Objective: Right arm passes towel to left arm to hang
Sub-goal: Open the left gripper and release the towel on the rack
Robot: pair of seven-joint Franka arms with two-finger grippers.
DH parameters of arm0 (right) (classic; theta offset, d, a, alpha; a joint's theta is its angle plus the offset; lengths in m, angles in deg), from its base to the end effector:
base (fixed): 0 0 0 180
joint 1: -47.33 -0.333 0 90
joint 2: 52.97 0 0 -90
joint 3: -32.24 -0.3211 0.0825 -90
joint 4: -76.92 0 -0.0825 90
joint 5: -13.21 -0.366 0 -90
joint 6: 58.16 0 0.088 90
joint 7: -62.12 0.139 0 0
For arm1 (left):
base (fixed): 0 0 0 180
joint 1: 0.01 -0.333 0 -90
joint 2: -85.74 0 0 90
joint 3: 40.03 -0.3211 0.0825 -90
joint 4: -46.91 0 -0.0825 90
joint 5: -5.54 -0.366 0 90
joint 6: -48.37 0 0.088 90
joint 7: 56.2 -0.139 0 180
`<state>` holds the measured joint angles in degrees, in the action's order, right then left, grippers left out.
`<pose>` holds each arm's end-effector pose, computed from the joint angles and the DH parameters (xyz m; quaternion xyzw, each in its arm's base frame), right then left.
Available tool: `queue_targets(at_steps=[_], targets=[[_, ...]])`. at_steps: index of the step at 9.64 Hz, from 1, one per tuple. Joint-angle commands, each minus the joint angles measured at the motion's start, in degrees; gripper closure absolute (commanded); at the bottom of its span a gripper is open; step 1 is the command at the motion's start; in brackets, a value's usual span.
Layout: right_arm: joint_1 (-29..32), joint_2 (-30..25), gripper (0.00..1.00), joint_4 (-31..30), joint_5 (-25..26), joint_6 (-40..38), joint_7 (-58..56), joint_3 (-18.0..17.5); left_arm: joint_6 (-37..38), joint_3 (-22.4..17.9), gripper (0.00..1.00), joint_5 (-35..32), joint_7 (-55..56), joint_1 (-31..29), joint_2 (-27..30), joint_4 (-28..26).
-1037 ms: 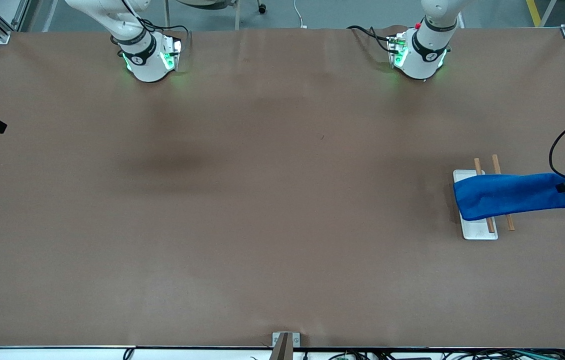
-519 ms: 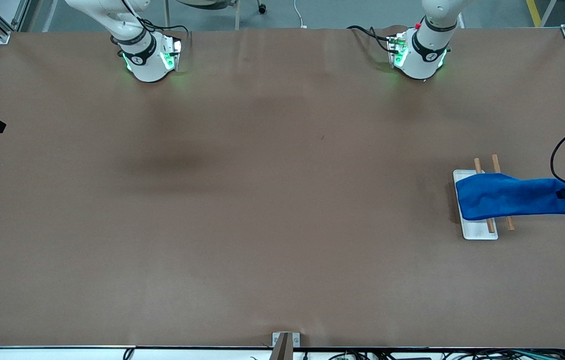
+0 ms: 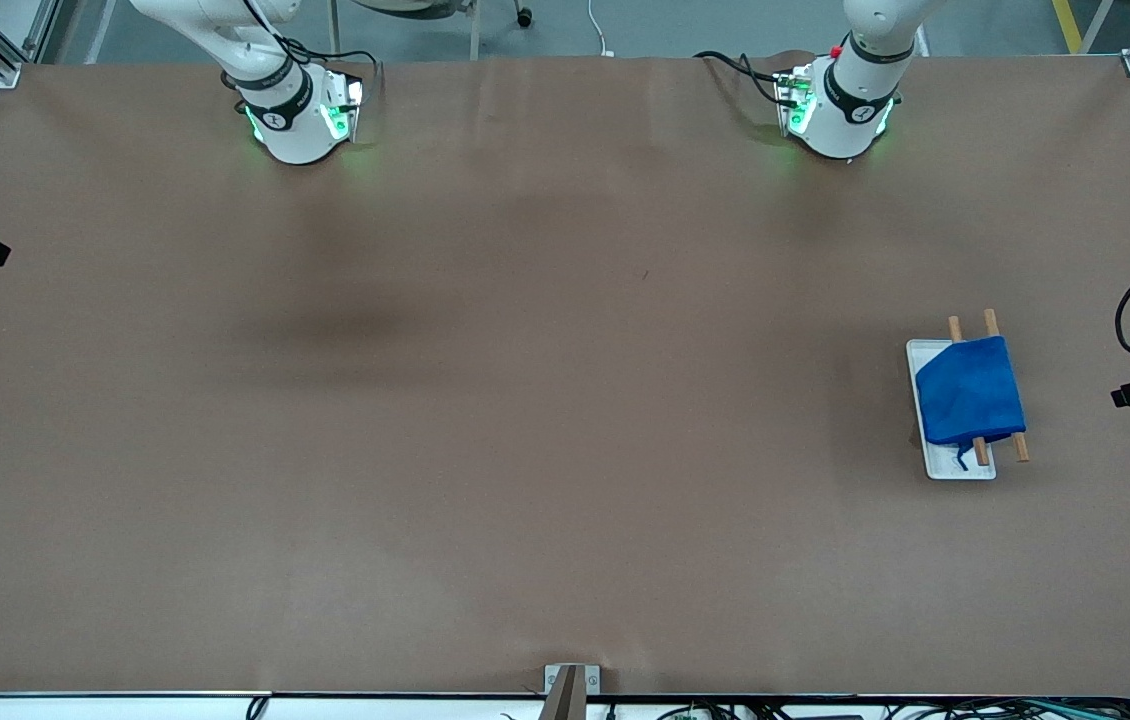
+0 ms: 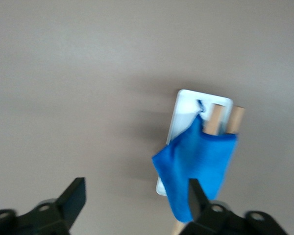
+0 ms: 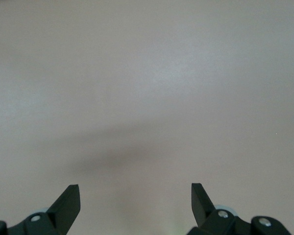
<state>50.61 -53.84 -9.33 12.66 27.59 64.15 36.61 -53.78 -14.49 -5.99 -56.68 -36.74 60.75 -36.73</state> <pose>0.5202 -0.0688 0.6286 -0.9964 0.0840 -0.0035 0.0052 0.6260 0.1899 0.4237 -0.9959 -0.0837 0.0354 0.0018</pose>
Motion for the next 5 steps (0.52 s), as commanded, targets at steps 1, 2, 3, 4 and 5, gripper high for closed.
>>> queue_targets(at_steps=[1, 2, 3, 4, 5], targets=[[0.15, 0.26, 0.0, 0.64, 0.37, -0.67, 0.96, -0.15, 3.08, 4.22, 0.0, -0.69, 5.72, 0.52, 2.83, 0.58], [0.15, 0.26, 0.0, 0.55, 0.37, -0.67, 0.96, -0.15, 3.7, 6.77, 0.0, -0.69, 7.41, 0.43, 3.89, 0.67], [0.24, 0.26, 0.0, 0.55, 0.37, -0.67, 0.96, -0.06, 3.79, 9.06, 0.0, -0.69, 8.12, 0.43, 5.03, 0.67], [0.24, 0.26, 0.0, 0.55, 0.37, -0.67, 0.96, -0.06, 4.14, 10.65, 0.0, -0.78, 8.22, 0.43, 6.35, 0.76], [0.24, 0.26, 0.0, 0.55, 0.37, -0.67, 0.87, -0.06, 4.41, 11.8, 0.0, -0.95, 7.26, 0.35, 8.8, 0.84]])
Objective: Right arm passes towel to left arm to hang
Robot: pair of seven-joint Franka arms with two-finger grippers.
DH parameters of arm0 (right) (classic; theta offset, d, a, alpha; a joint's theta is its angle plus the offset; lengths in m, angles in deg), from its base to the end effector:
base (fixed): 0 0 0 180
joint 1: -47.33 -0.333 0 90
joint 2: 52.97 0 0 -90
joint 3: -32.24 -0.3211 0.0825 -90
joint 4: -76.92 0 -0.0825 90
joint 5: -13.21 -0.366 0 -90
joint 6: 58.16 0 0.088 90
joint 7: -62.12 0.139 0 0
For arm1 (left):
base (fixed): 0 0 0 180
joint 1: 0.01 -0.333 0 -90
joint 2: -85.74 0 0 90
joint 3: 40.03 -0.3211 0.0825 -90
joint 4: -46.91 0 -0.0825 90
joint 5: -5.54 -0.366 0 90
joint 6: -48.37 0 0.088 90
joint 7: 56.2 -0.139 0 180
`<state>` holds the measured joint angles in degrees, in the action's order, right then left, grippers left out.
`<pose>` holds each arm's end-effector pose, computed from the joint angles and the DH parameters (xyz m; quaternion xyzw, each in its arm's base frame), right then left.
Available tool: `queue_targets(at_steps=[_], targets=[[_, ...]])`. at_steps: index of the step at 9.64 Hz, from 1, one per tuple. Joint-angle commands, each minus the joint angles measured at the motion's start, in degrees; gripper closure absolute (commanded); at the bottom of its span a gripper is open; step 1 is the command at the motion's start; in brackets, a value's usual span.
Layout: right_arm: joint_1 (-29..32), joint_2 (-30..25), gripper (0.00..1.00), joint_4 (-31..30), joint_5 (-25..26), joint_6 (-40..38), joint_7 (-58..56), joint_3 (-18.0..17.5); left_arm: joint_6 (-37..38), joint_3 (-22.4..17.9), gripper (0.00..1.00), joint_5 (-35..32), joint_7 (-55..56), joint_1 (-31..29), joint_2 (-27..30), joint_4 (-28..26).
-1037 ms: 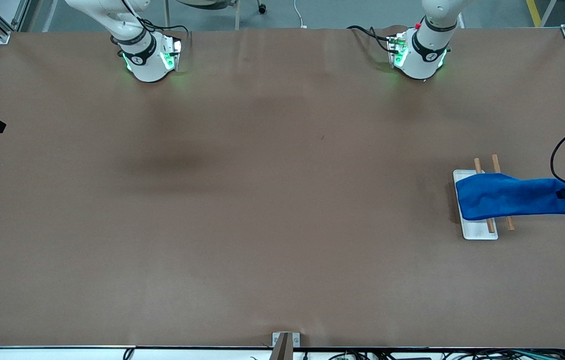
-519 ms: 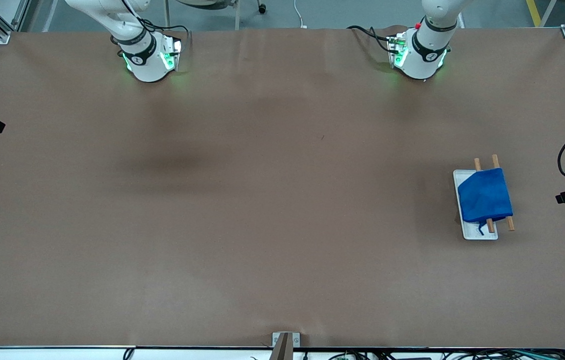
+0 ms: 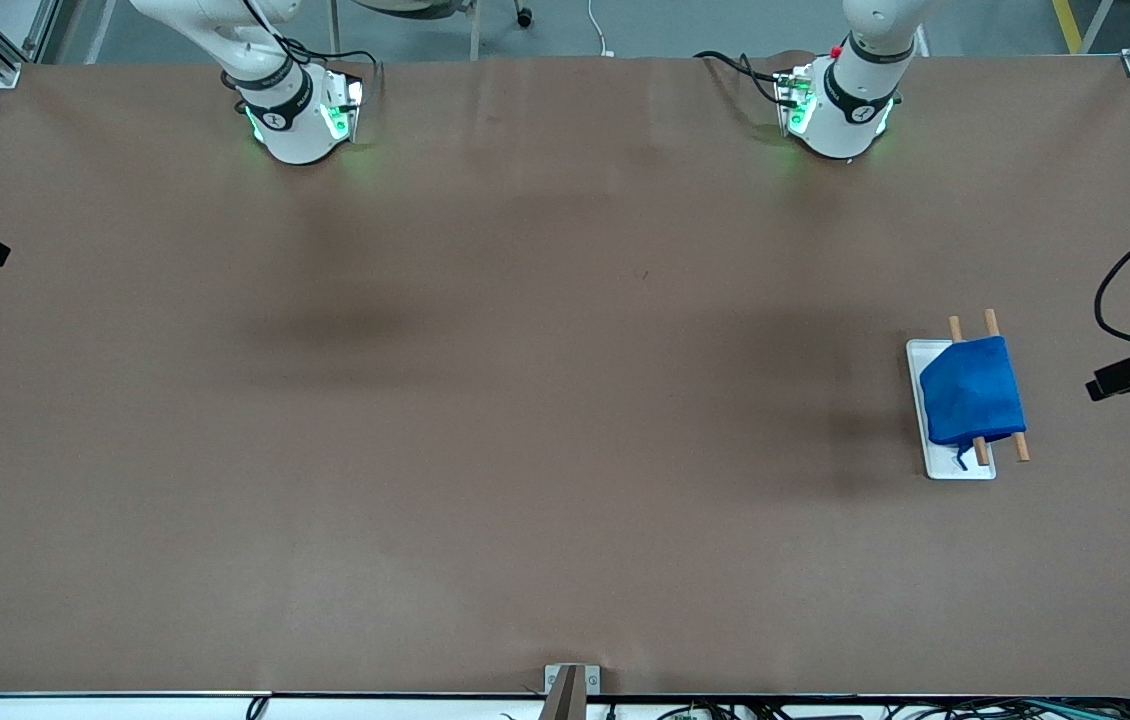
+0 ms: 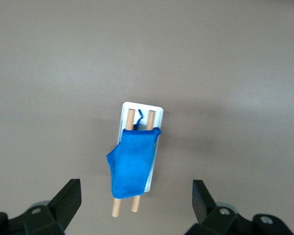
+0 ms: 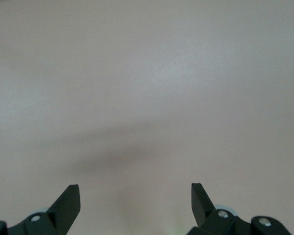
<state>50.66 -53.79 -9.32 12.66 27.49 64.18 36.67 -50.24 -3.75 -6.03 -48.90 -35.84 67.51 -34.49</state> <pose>0.5200 -0.0698 0.6280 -0.9963 0.0852 -0.0022 0.0052 0.6277 0.0716 0.5234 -0.9979 -0.0608 -0.0218 0.0058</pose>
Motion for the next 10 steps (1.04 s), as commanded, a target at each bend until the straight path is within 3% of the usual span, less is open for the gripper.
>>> queue_targets(at_steps=[1, 4, 6, 7, 9, 10], targets=[[0.28, 0.21, 0.0, 0.46, 0.37, -0.57, 0.93, -0.12, 3.13, 1.94, 0.0, -0.92, -0.62, -0.56, 3.89, -0.87], [0.28, 0.21, 0.0, 0.46, 0.37, -0.57, 0.84, -0.12, 9.3, 5.71, 0.0, 1.27, -0.54, -0.56, 10.65, 0.8], [0.28, 0.21, 0.0, 0.46, 0.37, -0.57, 0.84, -0.12, 10.09, 6.43, 0.0, 3.98, -0.11, -0.04, 15.49, -1.64], [0.28, 0.21, 0.0, 0.46, 0.37, -0.57, 0.84, -0.12, 10.1, 4.43, 0.0, 6.53, 0.08, 2.75, 16.3, -3.05], [0.28, 0.21, 0.0, 0.46, 0.37, -0.57, 0.84, -0.12, 10.1, -8.63, 0.0, 9.35, -0.27, 14.68, 18.05, -5.34], [0.28, 0.21, 0.0, 0.46, 0.37, -0.57, 0.84, -0.12, 10.44, -13.3, 0.0, 9.54, -0.1, 19.78, 20.06, -7.61]])
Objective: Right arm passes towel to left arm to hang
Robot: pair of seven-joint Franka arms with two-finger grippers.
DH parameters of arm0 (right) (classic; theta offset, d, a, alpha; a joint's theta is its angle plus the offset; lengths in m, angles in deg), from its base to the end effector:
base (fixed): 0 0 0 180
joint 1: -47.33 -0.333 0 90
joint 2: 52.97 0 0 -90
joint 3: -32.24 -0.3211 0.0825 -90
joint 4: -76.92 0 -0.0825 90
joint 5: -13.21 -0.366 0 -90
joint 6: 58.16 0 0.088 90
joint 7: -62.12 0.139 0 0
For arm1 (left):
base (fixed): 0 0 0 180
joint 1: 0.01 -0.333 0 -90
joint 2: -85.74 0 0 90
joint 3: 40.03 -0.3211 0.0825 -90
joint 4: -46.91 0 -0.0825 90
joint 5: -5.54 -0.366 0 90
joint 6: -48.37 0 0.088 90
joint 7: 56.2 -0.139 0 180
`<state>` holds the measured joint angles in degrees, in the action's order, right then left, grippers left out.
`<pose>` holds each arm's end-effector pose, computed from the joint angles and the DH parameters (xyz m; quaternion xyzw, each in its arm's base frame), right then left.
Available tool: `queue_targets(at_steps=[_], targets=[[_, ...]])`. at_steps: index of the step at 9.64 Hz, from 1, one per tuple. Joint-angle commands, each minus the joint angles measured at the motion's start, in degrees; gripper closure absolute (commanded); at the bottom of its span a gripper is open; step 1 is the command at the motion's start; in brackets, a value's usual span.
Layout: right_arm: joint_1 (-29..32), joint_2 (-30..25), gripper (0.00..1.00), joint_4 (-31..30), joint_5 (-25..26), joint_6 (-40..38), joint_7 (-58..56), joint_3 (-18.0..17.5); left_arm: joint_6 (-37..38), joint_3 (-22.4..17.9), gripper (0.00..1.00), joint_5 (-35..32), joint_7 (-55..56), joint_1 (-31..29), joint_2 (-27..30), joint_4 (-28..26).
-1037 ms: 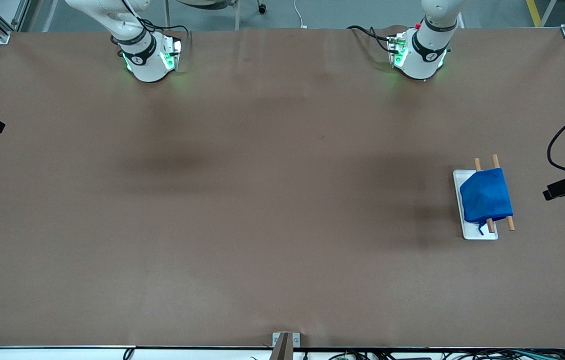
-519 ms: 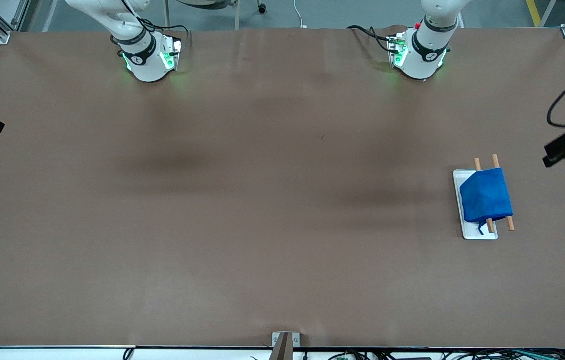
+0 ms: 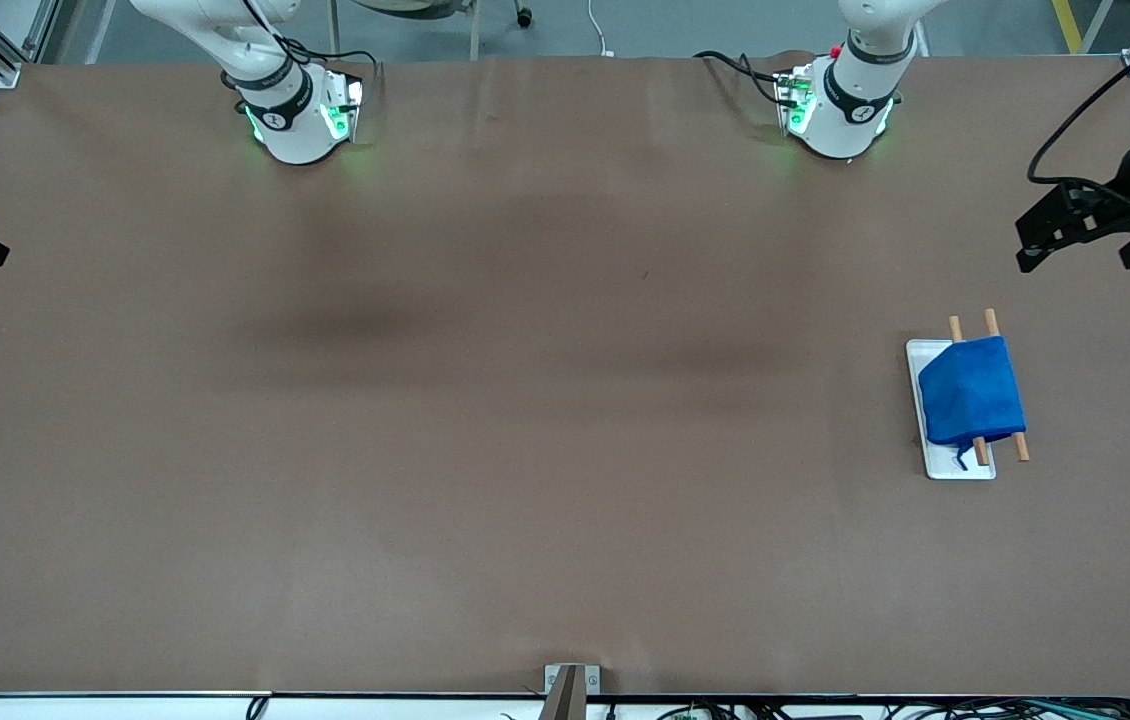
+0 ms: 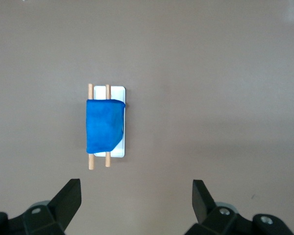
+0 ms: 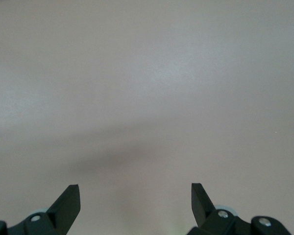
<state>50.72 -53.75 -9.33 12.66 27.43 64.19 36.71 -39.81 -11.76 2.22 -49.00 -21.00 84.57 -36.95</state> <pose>0.5200 -0.0707 0.6275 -0.9963 0.0862 -0.0013 0.0053 0.5383 -0.0575 0.6338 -0.9993 -0.0012 -0.0315 0.0203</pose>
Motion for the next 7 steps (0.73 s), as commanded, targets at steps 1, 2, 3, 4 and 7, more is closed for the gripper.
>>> queue_targets(at_steps=[1, 2, 3, 4, 7], targets=[[0.22, 0.17, 0.0, 0.47, 0.37, -0.5, 0.83, -0.17, 0.02, -8.73, 0.0, 1.38, 0.27, 9.26, 5.19, -8.14], [0.3, 0.17, 0.0, 0.39, 0.37, -0.5, 0.83, -0.08, 0.02, -13.37, 0.0, 1.47, 0.53, 14.26, 6.34, -9.91], [0.22, 0.17, 0.0, 0.38, 0.37, -0.5, 0.83, -0.08, 0.02, -17.33, 0.0, 2.51, 0.53, 17.88, 6.79, -10.44], [0.22, 0.17, 0.0, 0.38, 0.37, -0.5, 0.83, -0.08, 0.02, -18.16, 0.0, 2.7, 0.1, 18.44, 7.32, -11.23], [0.3, 0.17, 0.0, 0.38, 0.37, -0.5, 0.83, -0.08, 0.11, -18.34, 0.0, 2.44, -1.22, 17.92, 6.54, -9.23]])
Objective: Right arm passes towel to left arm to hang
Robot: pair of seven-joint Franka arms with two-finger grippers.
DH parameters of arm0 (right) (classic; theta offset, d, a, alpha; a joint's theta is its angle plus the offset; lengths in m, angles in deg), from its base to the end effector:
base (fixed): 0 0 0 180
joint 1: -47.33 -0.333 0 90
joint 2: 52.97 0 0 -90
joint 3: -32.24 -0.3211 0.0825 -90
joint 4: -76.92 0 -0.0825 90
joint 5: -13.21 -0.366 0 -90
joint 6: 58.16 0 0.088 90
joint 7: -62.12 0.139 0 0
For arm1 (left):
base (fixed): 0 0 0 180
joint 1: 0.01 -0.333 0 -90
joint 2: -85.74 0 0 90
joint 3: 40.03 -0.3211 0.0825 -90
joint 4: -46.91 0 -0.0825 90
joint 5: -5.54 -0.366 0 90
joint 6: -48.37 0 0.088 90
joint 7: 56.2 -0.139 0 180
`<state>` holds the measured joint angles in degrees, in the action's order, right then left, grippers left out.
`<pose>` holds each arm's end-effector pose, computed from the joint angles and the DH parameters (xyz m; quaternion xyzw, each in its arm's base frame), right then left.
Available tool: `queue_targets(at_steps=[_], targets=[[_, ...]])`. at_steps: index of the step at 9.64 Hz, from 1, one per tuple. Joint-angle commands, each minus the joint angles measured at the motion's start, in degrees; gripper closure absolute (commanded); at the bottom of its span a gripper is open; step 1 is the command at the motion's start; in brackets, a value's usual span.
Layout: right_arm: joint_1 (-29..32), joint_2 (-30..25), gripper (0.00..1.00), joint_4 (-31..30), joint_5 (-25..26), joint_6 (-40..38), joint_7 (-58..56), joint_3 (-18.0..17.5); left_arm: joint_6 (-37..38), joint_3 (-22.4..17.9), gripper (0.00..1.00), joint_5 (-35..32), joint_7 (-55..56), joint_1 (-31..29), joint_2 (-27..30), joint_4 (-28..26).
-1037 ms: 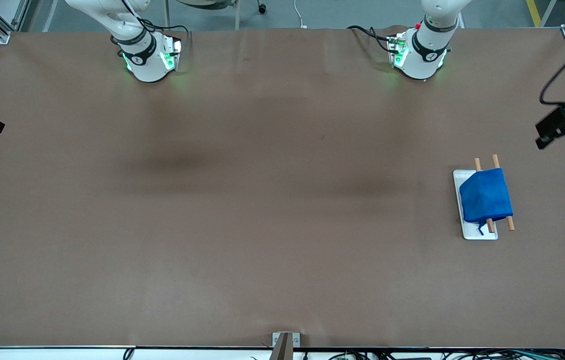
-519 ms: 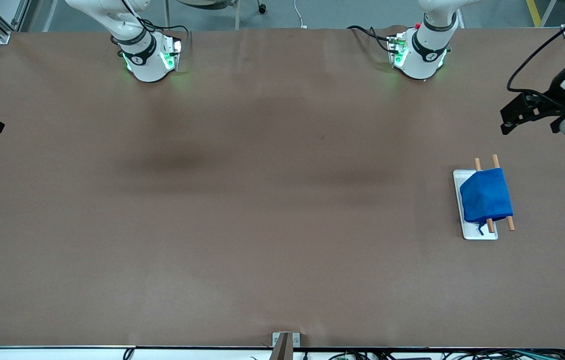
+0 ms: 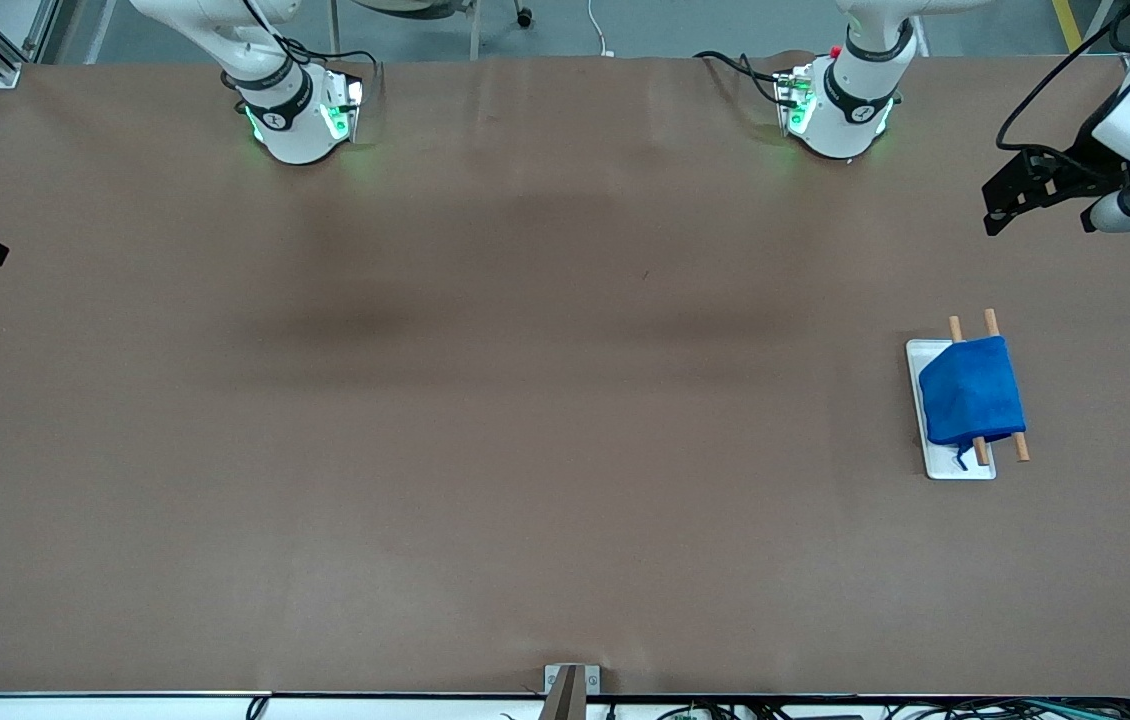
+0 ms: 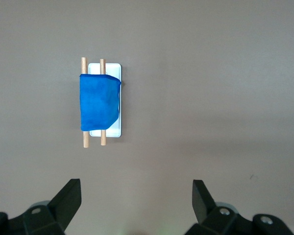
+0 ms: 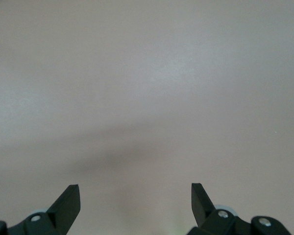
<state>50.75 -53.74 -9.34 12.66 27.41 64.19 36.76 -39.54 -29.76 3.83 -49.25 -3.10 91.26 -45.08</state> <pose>0.5199 -0.0714 0.6273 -0.9962 0.0869 -0.0009 0.0053 0.4994 -0.0633 0.6280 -0.9997 0.0010 -0.0146 0.0219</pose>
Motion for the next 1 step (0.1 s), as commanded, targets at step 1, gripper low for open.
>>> queue_targets(at_steps=[1], targets=[[0.27, 0.16, 0.0, 0.39, 0.37, -0.49, 0.83, -0.12, -0.16, -0.25, 0.0, 0.57, -0.88, 0.19, -0.76, -0.13]])
